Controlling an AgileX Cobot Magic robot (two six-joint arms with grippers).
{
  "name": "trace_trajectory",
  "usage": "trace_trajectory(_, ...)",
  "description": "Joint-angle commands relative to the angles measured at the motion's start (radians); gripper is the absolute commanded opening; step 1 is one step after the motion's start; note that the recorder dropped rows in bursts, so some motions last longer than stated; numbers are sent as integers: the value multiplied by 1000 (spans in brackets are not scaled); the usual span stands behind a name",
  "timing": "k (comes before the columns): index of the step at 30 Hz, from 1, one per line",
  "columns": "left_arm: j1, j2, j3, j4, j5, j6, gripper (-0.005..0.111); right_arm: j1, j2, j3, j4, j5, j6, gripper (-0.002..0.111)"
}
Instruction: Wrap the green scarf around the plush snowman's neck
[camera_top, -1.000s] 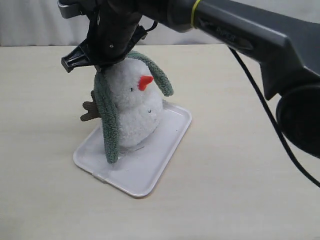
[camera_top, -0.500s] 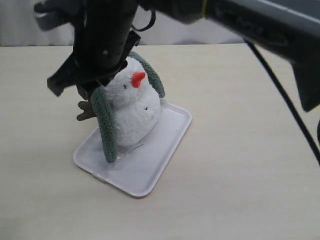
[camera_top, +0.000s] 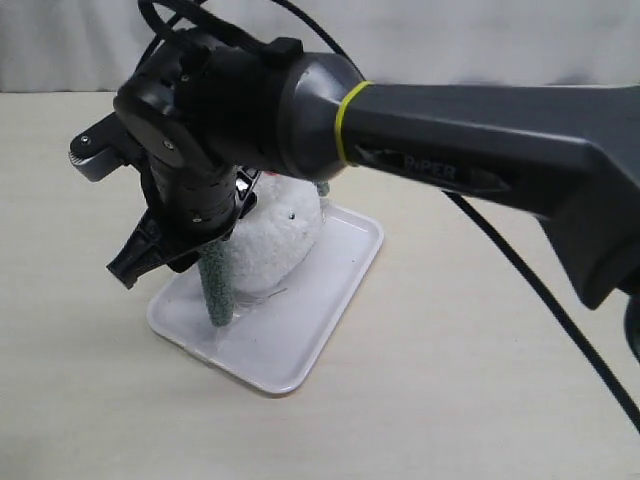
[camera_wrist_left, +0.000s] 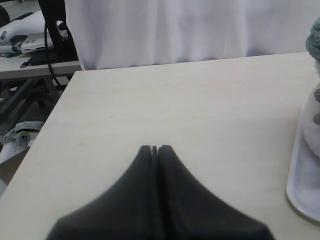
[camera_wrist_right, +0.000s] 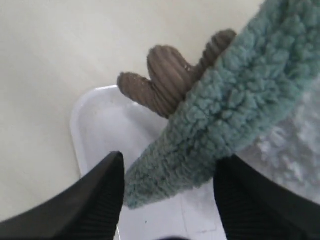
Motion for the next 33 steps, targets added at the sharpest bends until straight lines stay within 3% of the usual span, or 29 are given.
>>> trace_trajectory(1, -7, -2, 3, -2, -14, -2, 0, -1, 7, 18, -48, -84, 64, 52)
trace_trajectory(4, -7, -2, 3, -2, -14, -2, 0, -1, 20, 18, -139, -42, 136, 48)
trace_trajectory(9, -7, -2, 3, -2, -14, -2, 0, 1, 24, 27, -189, 2, 78, 4)
trace_trajectory(16, -7, -2, 3, -2, -14, -2, 0, 1, -69, 27, -287, 222, -88, 4)
trace_trajectory(22, -7, -2, 3, -2, -14, -2, 0, 1, -61, 32, -158, 249, -357, 4)
trace_trajectory(33, -7, -2, 3, -2, -11, -2, 0, 1, 23, 28, -209, 249, -448, 6)
